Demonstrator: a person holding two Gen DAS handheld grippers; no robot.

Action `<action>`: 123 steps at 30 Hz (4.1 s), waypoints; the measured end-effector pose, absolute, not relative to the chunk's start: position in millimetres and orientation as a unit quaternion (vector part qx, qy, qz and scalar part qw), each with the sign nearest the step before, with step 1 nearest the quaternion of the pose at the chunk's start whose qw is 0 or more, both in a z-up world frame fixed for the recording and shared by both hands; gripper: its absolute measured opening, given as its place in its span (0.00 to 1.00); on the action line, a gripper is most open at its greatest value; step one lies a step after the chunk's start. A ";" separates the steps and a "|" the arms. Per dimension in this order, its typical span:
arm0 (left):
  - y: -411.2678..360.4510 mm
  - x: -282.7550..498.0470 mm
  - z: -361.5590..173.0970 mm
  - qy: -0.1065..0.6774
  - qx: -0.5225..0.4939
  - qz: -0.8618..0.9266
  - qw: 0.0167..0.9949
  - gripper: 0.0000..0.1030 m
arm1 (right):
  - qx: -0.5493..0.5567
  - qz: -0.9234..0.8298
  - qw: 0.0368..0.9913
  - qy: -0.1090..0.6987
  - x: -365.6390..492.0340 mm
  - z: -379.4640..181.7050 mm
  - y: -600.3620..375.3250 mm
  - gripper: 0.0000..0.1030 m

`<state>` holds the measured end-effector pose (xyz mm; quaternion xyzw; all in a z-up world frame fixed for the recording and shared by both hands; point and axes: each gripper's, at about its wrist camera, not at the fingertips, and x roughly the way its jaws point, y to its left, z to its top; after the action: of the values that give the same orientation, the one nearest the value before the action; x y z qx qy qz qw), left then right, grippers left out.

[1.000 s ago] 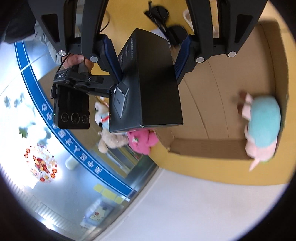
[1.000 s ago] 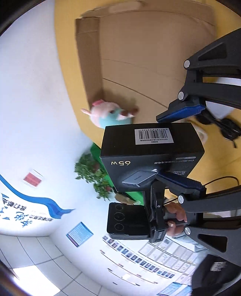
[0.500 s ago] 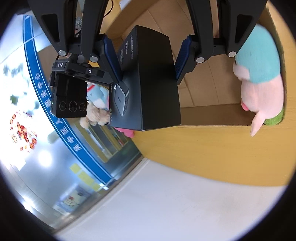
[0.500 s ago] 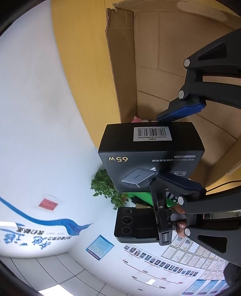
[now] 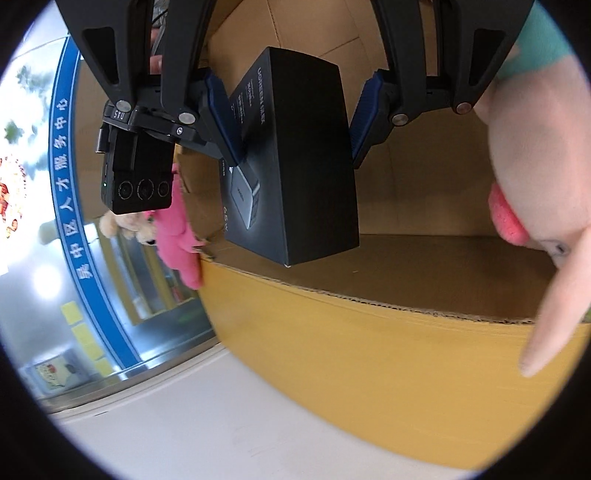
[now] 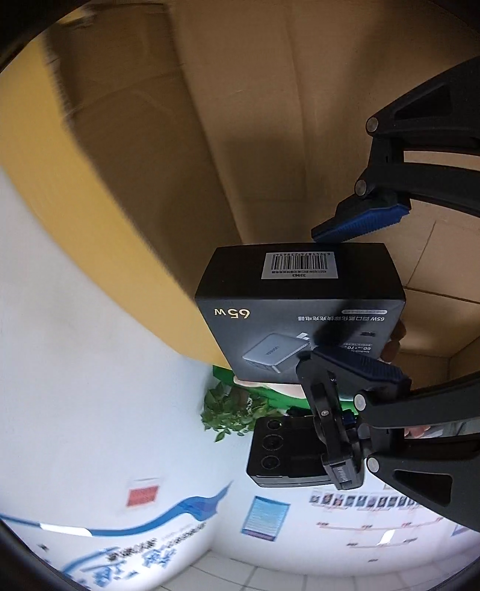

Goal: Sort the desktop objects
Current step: 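Lower the held charger box into the cardboard box, then open the right gripper to release the charger box and withdraw, then move the left gripper to the black sunglasses and close on them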

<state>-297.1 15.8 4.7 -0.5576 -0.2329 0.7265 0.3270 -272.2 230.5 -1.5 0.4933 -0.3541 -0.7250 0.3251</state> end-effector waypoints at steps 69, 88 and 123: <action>10.0 48.9 107.7 -0.006 -0.316 0.944 0.099 0.79 | 0.332 -0.935 0.111 0.062 55.3 122.5 188.0 1.00; 5.7 52.9 76.1 -0.019 -0.358 0.926 0.118 0.79 | 0.377 -0.911 0.165 0.032 64.6 89.7 197.0 1.00; 35.0 66.6 -42.5 -0.135 -0.527 0.798 0.259 0.29 | 0.489 -0.814 0.315 -0.013 130.8 -20.9 160.1 0.35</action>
<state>66.6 35.0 -42.5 -0.5269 -0.1350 0.7981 0.2591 130.8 160.1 -20.9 0.4886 -0.0133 -0.8136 0.3149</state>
